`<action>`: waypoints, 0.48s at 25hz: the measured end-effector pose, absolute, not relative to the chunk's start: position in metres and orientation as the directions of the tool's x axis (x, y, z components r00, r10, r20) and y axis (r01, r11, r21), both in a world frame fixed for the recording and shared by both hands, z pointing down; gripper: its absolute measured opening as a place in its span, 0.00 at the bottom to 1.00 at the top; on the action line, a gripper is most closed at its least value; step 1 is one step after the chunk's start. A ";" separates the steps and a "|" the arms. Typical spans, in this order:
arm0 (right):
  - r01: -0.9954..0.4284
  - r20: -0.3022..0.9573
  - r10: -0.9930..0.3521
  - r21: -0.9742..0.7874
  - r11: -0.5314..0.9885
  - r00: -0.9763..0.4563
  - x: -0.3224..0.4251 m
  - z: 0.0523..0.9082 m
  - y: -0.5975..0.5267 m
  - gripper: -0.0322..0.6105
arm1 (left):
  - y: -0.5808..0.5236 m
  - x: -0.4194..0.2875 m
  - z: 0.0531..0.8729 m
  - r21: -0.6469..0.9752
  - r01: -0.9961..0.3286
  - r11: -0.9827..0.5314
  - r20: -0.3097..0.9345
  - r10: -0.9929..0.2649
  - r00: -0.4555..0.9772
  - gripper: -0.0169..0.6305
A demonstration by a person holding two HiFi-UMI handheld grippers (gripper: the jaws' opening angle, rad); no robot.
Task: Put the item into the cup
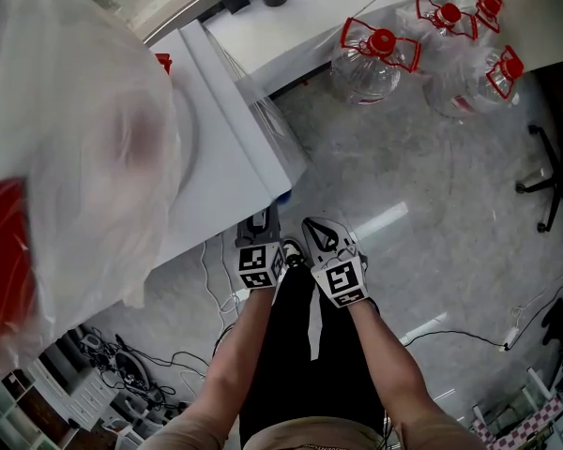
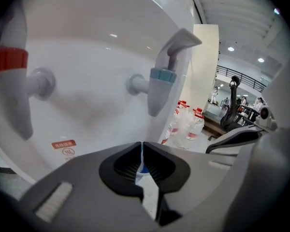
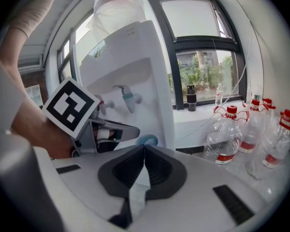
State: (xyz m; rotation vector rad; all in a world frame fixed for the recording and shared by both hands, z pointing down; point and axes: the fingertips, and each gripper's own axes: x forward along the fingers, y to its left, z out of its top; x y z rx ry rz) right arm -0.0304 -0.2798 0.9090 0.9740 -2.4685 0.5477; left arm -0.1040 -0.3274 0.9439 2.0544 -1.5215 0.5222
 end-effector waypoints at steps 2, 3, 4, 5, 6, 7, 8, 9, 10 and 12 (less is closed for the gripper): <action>-0.706 0.513 -0.543 -0.195 0.681 -0.665 -0.032 0.903 -0.280 0.07 | -0.322 -0.105 0.943 0.185 -0.958 -0.218 0.598 -0.748 0.286 0.04; -0.705 0.511 -0.543 -0.192 0.683 -0.666 -0.032 0.900 -0.280 0.07 | -0.319 -0.104 0.942 0.189 -0.958 -0.215 0.601 -0.747 0.285 0.04; -0.704 0.509 -0.545 -0.189 0.684 -0.666 -0.033 0.896 -0.280 0.07 | -0.316 -0.104 0.940 0.191 -0.958 -0.214 0.602 -0.746 0.286 0.04; -0.703 0.508 -0.545 -0.186 0.687 -0.667 -0.033 0.893 -0.280 0.07 | -0.313 -0.103 0.938 0.193 -0.957 -0.215 0.602 -0.745 0.288 0.04; -0.700 0.505 -0.545 -0.180 0.691 -0.669 -0.035 0.888 -0.281 0.07 | -0.310 -0.102 0.935 0.194 -0.957 -0.216 0.604 -0.742 0.290 0.04; -0.695 0.503 -0.544 -0.170 0.699 -0.671 -0.037 0.881 -0.282 0.07 | -0.307 -0.102 0.930 0.196 -0.957 -0.216 0.607 -0.739 0.291 0.04; -0.688 0.501 -0.544 -0.156 0.709 -0.673 -0.038 0.873 -0.284 0.07 | -0.304 -0.101 0.925 0.198 -0.956 -0.215 0.611 -0.736 0.292 0.04; -0.682 0.500 -0.544 -0.139 0.718 -0.674 -0.038 0.864 -0.286 0.07 | -0.301 -0.100 0.920 0.202 -0.956 -0.214 0.616 -0.731 0.294 0.04; -0.679 0.499 -0.545 -0.128 0.723 -0.674 -0.038 0.855 -0.287 0.07 | -0.297 -0.099 0.915 0.208 -0.954 -0.215 0.621 -0.725 0.299 0.04; -0.681 0.497 -0.547 -0.131 0.720 -0.674 -0.038 0.838 -0.286 0.07 | -0.287 -0.097 0.902 0.219 -0.950 -0.224 0.631 -0.710 0.313 0.04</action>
